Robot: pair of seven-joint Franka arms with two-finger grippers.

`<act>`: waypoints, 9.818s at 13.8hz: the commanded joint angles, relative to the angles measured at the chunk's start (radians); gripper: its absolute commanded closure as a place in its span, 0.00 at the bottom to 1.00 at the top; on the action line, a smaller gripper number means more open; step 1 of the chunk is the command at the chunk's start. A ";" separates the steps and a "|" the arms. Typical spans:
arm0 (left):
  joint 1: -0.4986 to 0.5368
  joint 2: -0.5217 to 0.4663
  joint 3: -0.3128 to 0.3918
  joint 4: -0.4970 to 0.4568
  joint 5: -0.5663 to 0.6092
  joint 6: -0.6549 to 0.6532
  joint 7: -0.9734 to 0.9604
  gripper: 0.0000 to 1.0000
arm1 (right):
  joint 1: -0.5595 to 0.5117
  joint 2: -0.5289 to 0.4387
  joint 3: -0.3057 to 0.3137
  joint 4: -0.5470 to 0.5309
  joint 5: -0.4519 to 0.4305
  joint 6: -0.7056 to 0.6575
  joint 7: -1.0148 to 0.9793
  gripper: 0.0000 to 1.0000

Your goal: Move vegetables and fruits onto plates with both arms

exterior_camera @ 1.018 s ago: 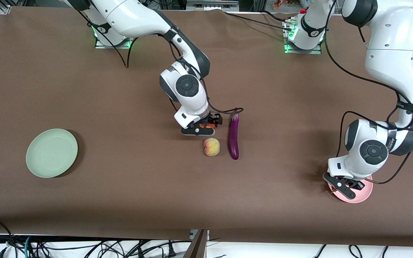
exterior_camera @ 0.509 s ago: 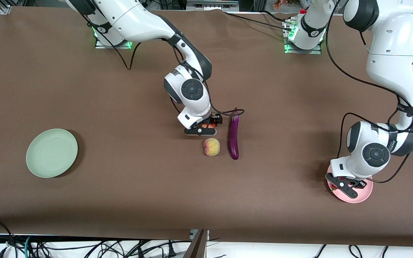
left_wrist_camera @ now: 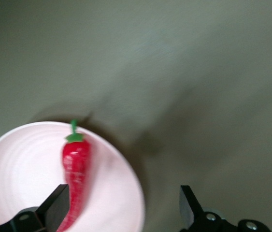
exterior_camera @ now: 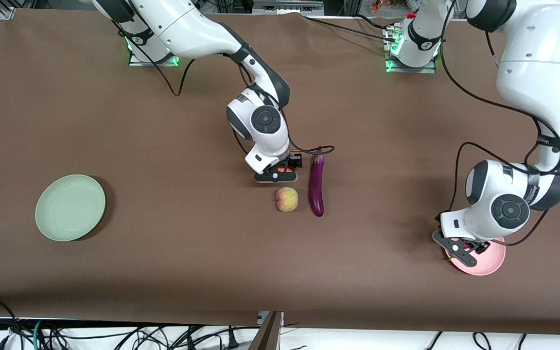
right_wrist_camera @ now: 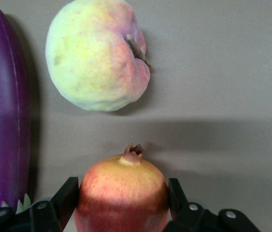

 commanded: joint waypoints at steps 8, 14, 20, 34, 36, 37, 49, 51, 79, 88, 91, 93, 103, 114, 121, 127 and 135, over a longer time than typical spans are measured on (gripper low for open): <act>0.003 -0.128 -0.284 -0.196 -0.086 -0.140 -0.440 0.00 | -0.202 -0.215 -0.019 0.018 -0.006 -0.424 -0.364 0.96; -0.168 -0.100 -0.341 -0.286 -0.083 0.059 -0.937 0.00 | -0.558 -0.250 -0.048 0.017 -0.012 -0.619 -1.010 0.96; -0.232 -0.006 -0.330 -0.331 -0.061 0.302 -1.036 0.39 | -0.828 -0.186 -0.050 0.018 -0.107 -0.507 -1.440 0.96; 0.042 -0.201 -0.304 -0.257 0.064 -0.052 -0.736 0.99 | -0.979 -0.048 -0.041 0.020 -0.057 -0.201 -1.627 0.00; 0.106 -0.189 -0.290 -0.188 0.118 -0.055 -0.522 0.98 | -0.956 -0.083 -0.025 0.023 -0.008 -0.255 -1.623 0.00; 0.120 -0.178 -0.274 -0.171 0.144 -0.055 -0.454 0.98 | -0.934 -0.097 -0.001 0.035 -0.007 -0.301 -1.605 0.00; 0.166 0.050 -0.040 0.051 0.318 0.168 0.191 0.91 | -0.330 -0.112 0.038 0.186 -0.006 -0.257 -0.400 0.00; 0.211 0.078 -0.040 0.051 0.308 0.230 0.190 0.89 | -0.241 -0.083 0.034 0.183 -0.015 -0.119 -0.263 0.00; 0.148 -0.385 -0.229 0.041 -0.038 -0.450 -0.259 0.00 | -0.193 -0.020 -0.061 0.184 -0.040 -0.133 -0.499 1.00; -0.186 -0.782 0.260 -0.369 -0.307 -0.285 -0.447 0.00 | -0.625 -0.077 -0.220 0.127 0.031 -0.520 -1.686 1.00; -0.179 -0.783 0.216 -0.349 -0.276 -0.334 -0.490 0.00 | -0.740 -0.068 -0.220 0.091 0.031 -0.441 -1.854 1.00; -0.180 -0.789 0.213 -0.343 -0.259 -0.367 -0.491 0.00 | -0.776 -0.036 -0.222 0.075 0.033 -0.363 -1.908 1.00; -0.175 -0.786 0.213 -0.340 -0.258 -0.367 -0.488 0.00 | -0.764 -0.003 -0.208 0.098 0.075 -0.286 -1.793 0.00; -0.177 -0.786 0.211 -0.337 -0.256 -0.370 -0.482 0.00 | -0.652 -0.166 -0.183 0.394 0.186 -0.817 -1.188 0.00; -0.177 -0.787 0.213 -0.337 -0.256 -0.382 -0.481 0.00 | -0.624 -0.534 -0.088 0.093 0.034 -0.910 -0.820 0.00; -0.177 -0.783 0.211 -0.325 -0.256 -0.384 -0.481 0.00 | -0.667 -0.733 -0.079 -0.056 -0.024 -0.843 -0.830 0.00; -0.177 -0.781 0.211 -0.322 -0.256 -0.385 -0.481 0.00 | -0.692 -0.751 0.002 -0.057 -0.021 -0.907 -0.816 0.00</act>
